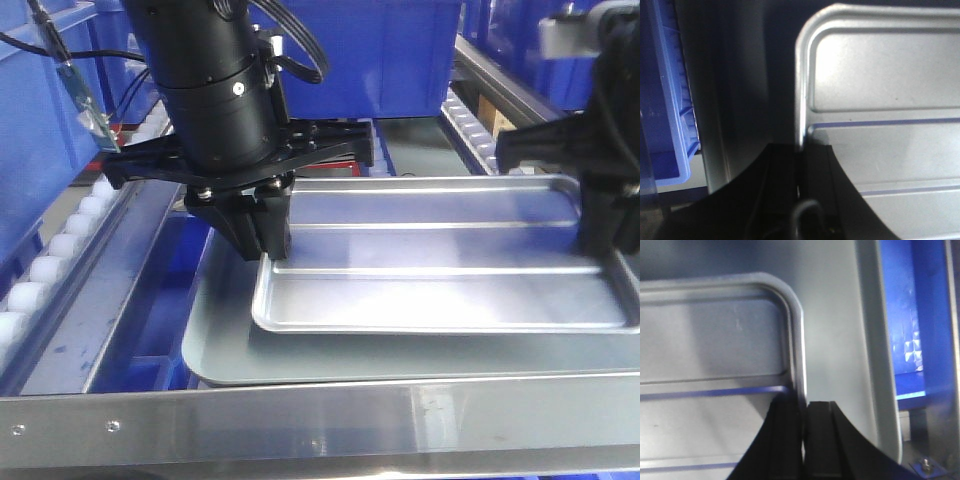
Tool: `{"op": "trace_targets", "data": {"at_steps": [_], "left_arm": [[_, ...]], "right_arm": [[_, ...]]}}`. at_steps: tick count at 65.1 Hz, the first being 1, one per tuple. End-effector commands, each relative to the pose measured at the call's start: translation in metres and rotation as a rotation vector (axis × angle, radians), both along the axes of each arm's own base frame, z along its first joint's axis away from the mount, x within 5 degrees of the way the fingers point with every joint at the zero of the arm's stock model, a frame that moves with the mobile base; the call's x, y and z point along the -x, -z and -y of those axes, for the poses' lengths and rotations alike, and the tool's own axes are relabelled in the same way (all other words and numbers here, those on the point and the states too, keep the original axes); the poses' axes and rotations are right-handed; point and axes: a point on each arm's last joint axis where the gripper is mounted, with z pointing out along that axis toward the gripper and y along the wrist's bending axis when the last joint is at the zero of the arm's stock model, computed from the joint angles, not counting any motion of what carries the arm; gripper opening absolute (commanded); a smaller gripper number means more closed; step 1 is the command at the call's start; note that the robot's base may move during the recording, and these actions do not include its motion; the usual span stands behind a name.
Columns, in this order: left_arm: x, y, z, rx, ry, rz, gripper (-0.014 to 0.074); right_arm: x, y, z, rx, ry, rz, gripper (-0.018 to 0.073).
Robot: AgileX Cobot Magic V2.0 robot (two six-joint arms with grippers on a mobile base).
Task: Grab silver tray and stack on right shelf
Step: 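Lower the silver tray with both grippers onto the larger grey tray, then open both grippers and raise them away from the stacked trays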
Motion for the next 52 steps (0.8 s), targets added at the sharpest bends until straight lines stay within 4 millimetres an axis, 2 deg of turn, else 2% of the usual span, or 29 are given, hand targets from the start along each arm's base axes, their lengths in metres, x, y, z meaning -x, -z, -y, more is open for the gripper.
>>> {"op": "trace_targets", "data": {"at_steps": [1, 17, 21, 27, 30, 33, 40, 44, 47, 52], "left_arm": [[0.0008, -0.0340, 0.0079, 0.138, 0.021, 0.097, -0.0098], [-0.0001, -0.0339, 0.0071, 0.163, -0.002, 0.072, -0.0083], [-0.0001, -0.0339, 0.0071, 0.163, -0.002, 0.072, -0.0001], [-0.0010, -0.0344, 0.0071, 0.172, -0.006, 0.078, 0.0216], [-0.0021, -0.0347, 0.0066, 0.185, -0.028, 0.074, 0.0293], [-0.0020, -0.0345, 0.0065, 0.187, -0.037, 0.068, 0.0330], [-0.0011, -0.0329, 0.0042, 0.165, -0.043, 0.049, 0.0337], [-0.0018, -0.0327, 0.0031, 0.161, -0.046, 0.047, 0.0337], [-0.0020, -0.0327, 0.0029, 0.161, -0.047, 0.047, 0.0337], [-0.0034, -0.0327, 0.0015, 0.161, -0.052, 0.048, 0.0337]], "right_arm": [[-0.0098, -0.0229, -0.0096, -0.105, -0.029, 0.153, 0.0059], [-0.0108, -0.0244, -0.0103, -0.110, -0.032, 0.164, 0.0062], [-0.0109, -0.0244, -0.0103, -0.110, -0.032, 0.165, 0.0062], [-0.0108, -0.0244, -0.0103, -0.109, -0.032, 0.164, 0.0081], [-0.0107, -0.0243, -0.0102, -0.109, -0.032, 0.163, 0.0139], [-0.0107, -0.0243, -0.0102, -0.108, -0.031, 0.162, 0.0206], [-0.0104, -0.0240, -0.0099, -0.106, -0.030, 0.158, 0.0484], [-0.0100, -0.0237, -0.0096, -0.103, -0.028, 0.153, 0.0600], [-0.0101, -0.0237, -0.0094, -0.102, -0.028, 0.153, 0.0639], [-0.0104, -0.0235, -0.0075, -0.099, -0.021, 0.149, 0.0613]]}}
